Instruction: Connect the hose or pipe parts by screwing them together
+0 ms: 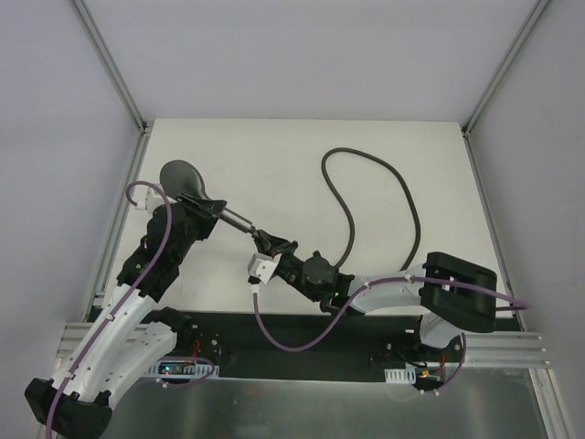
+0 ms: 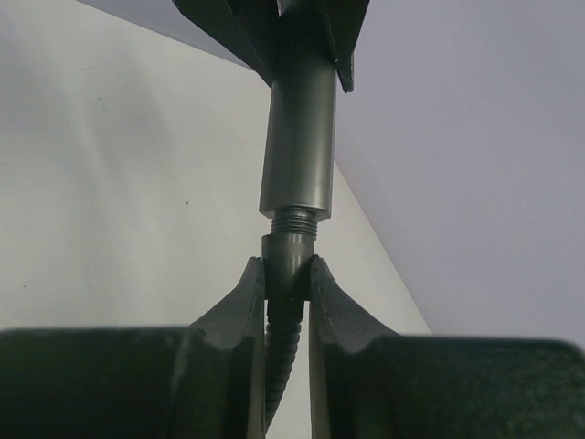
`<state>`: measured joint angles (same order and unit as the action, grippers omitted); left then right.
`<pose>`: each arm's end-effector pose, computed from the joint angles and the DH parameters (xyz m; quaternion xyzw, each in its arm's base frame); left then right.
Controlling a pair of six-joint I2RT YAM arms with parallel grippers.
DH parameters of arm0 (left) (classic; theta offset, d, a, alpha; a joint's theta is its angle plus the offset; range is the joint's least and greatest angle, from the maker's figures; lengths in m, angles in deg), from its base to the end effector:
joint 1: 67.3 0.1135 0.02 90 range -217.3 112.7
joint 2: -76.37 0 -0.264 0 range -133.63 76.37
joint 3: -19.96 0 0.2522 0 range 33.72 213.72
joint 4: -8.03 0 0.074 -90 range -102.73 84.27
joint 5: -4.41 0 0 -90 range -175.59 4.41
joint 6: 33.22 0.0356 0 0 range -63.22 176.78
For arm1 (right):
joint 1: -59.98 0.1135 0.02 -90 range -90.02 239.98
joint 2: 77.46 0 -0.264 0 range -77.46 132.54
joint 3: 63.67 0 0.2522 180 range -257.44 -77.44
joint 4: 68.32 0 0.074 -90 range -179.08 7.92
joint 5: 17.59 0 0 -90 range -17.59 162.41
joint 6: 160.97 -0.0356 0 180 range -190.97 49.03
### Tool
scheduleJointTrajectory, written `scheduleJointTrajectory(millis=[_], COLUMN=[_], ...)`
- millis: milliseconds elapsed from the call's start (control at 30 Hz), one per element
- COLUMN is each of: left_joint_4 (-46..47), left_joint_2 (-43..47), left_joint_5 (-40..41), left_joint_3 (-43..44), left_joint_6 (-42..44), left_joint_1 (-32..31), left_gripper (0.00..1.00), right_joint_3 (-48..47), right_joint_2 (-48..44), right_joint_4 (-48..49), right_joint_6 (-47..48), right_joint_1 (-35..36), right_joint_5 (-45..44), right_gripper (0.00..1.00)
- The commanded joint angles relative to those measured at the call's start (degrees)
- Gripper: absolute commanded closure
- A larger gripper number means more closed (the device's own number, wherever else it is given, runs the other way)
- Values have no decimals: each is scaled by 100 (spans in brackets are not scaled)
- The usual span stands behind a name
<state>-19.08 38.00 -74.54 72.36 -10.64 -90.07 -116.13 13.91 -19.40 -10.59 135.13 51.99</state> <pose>0.1537 -0.0571 0.3139 -0.3515 0.6982 -0.3853 0.4904 0.0961 0.3141 0.2377 -0.5341 0.3651 -0.0161 0.7624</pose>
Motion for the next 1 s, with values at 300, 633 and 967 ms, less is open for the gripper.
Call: scheduleJointTrajectory(millis=[300, 633, 967], left_joint_4=[25, -116, -116], left_joint_2=[128, 172, 110], left_joint_5=[-33, -138, -577], left_joint_3=[154, 127, -75], left_joint_6=[-78, -96, -184], left_joint_1=[44, 53, 44], left_gripper=[100, 100, 100], right_joint_3=[-674, -692, -841], right_joint_2=[328, 417, 311], right_joint_4=[228, 333, 122], right_joint_6=[281, 53, -659], right_joint_1=[122, 105, -36], right_joint_5=[-602, -612, -340], right_gripper=[99, 99, 99])
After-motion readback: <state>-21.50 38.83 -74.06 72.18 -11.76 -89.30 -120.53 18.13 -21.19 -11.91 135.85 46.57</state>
